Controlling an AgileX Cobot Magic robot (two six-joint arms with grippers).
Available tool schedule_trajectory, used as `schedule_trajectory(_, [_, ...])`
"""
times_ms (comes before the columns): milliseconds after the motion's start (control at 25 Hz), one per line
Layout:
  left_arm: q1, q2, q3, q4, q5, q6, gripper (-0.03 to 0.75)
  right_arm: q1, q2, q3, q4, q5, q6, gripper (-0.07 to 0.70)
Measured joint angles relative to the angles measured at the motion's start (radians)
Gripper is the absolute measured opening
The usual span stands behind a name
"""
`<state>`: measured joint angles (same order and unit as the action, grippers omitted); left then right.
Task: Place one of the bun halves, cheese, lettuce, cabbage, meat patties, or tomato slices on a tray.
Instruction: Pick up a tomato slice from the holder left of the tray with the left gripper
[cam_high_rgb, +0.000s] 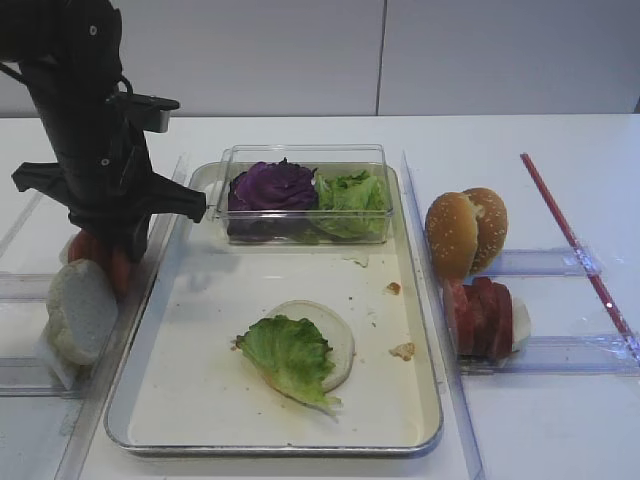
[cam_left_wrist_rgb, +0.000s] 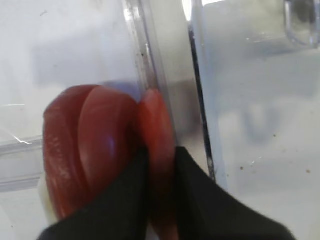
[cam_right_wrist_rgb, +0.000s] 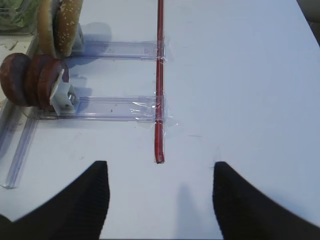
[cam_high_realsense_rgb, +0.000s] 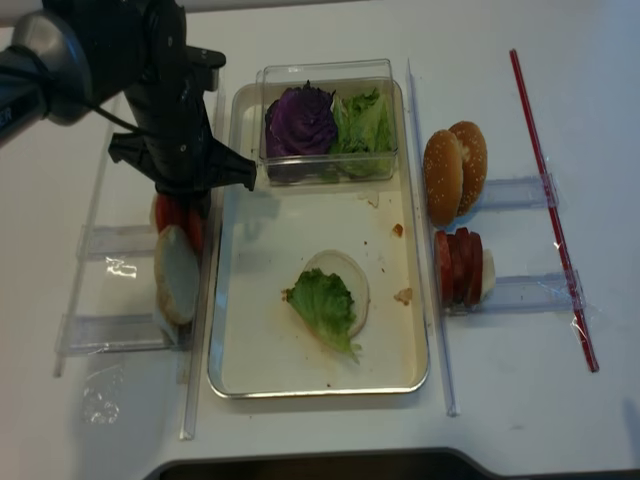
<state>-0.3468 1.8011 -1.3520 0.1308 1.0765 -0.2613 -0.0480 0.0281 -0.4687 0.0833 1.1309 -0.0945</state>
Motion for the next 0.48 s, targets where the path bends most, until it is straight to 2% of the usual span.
schedule_trajectory(480, [0.0, -0.082, -0.002, 0.0, 0.033, -0.012, 0.113, 0.0, 0.0, 0.0, 0.0, 0.0, 0.0, 0.489])
